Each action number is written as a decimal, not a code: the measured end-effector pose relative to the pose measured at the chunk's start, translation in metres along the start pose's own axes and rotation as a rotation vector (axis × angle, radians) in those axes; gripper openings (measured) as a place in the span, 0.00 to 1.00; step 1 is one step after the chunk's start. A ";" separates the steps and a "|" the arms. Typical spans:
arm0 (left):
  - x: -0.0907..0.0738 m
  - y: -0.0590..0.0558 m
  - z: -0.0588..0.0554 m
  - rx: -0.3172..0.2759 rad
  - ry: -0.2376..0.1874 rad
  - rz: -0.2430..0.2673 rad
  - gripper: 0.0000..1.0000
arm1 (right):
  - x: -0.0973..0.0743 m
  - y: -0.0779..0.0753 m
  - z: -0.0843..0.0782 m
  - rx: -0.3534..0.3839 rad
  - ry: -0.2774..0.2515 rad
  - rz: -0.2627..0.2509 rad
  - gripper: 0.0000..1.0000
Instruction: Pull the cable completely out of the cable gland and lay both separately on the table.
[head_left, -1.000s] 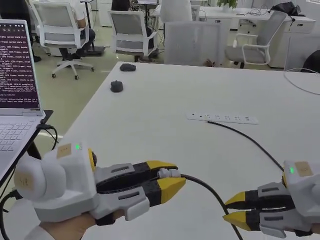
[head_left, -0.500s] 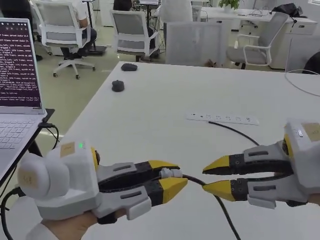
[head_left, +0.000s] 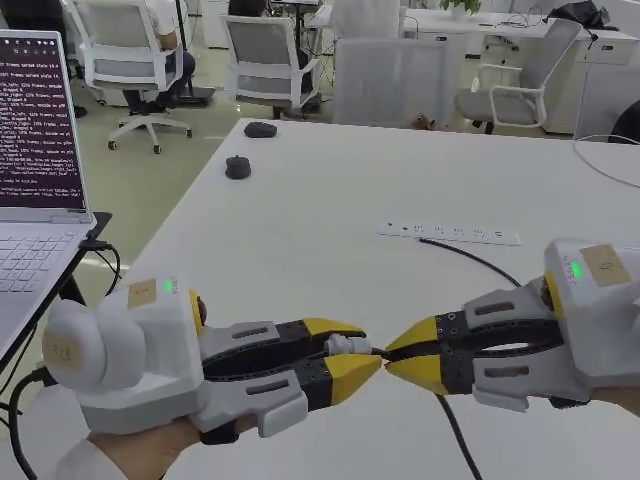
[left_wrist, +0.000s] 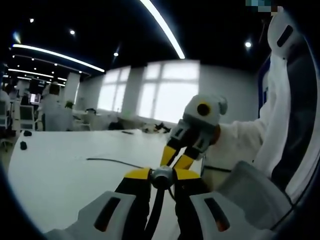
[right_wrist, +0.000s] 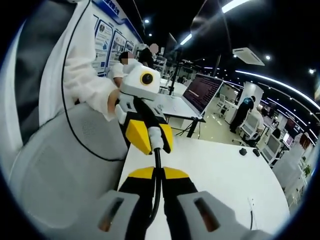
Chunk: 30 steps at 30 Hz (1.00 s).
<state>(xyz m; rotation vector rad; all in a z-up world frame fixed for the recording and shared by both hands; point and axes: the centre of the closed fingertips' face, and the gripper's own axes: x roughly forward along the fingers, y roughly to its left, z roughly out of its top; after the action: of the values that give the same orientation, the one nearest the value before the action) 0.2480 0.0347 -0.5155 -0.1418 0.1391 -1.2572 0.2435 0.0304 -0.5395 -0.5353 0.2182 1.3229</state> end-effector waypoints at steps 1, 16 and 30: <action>0.001 -0.001 0.000 -0.002 0.003 -0.001 0.17 | 0.000 0.000 -0.001 0.002 0.000 0.001 0.03; -0.002 0.003 0.004 -0.019 -0.017 0.020 0.17 | -0.001 -0.007 -0.013 0.041 -0.013 -0.026 0.03; -0.006 0.012 0.004 -0.028 -0.023 0.039 0.17 | -0.002 -0.010 -0.055 0.107 0.073 -0.049 0.03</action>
<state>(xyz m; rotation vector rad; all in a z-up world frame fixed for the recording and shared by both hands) 0.2585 0.0439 -0.5137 -0.1765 0.1389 -1.2145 0.2605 0.0006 -0.5840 -0.4960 0.3322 1.2383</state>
